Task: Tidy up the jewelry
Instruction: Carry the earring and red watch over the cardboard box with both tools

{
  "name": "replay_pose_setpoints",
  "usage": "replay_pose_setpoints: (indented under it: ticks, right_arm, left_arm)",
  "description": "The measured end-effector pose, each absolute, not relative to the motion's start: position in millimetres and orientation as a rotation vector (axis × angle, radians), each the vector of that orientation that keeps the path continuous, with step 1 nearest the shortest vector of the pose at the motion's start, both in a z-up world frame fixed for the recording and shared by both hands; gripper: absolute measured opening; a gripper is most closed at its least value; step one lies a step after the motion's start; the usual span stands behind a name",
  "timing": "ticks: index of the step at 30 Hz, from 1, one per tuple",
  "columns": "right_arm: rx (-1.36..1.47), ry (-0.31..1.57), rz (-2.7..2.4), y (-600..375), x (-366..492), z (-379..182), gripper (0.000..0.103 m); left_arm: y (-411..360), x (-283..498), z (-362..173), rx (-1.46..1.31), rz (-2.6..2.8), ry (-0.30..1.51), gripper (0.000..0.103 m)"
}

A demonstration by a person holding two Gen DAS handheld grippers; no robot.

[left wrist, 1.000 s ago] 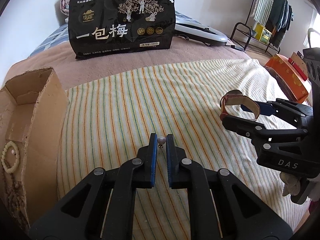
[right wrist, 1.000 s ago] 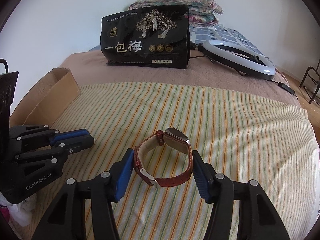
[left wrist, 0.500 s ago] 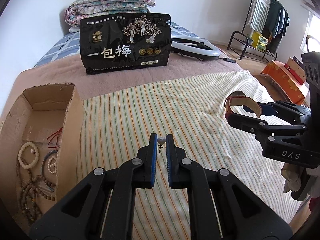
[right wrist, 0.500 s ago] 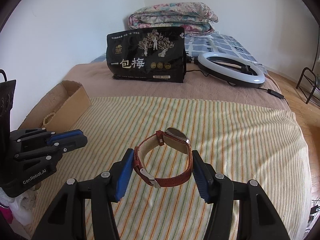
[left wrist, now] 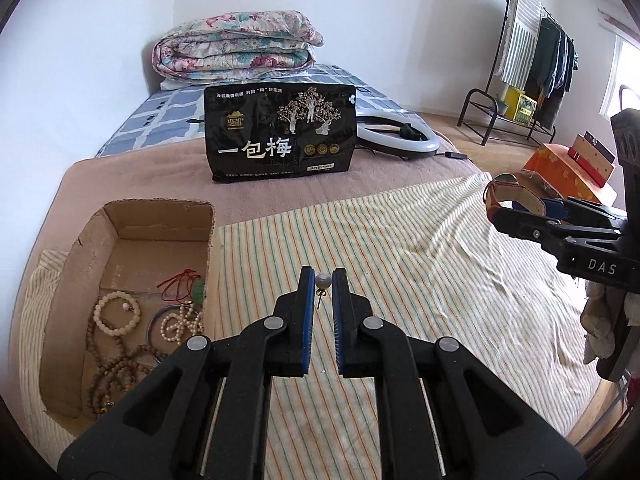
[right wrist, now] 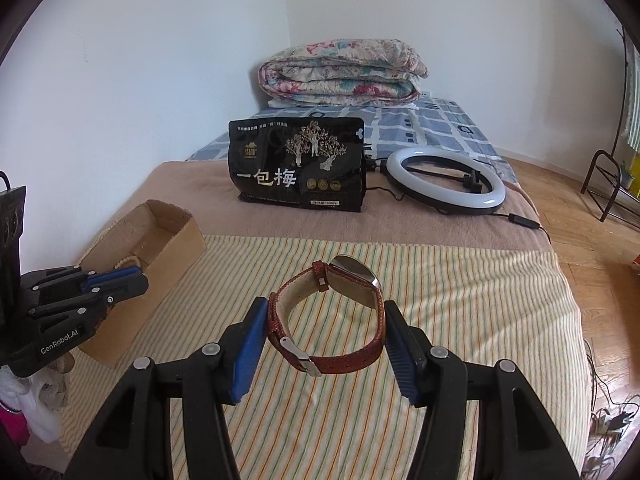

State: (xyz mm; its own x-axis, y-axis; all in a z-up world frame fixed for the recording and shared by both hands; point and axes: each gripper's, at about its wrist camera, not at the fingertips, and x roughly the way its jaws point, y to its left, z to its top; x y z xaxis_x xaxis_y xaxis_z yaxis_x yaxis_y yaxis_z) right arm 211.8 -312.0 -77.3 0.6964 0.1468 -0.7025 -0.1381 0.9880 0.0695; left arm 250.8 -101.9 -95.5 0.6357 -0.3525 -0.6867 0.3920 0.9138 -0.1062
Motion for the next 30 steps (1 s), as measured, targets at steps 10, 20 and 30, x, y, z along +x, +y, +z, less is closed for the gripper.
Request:
replay_pose_setpoints:
  ticks: [10,20,30]
  right_arm:
    - [0.013,0.745,0.203,-285.3,199.8,-41.8,0.058]
    - [-0.002,0.734,0.286,-231.8,203.5,-28.6,0.058]
    - [-0.025,0.758,0.367,-168.4,225.2,-38.3,0.058]
  left_arm:
    - [-56.4,236.3,-67.9,0.034,-0.376,0.724,0.007]
    - [-7.5,229.2,-61.4,0.014,-0.311,0.711,0.007]
    - [40.4,233.3,-67.1,-0.004,-0.242,0.718,0.007]
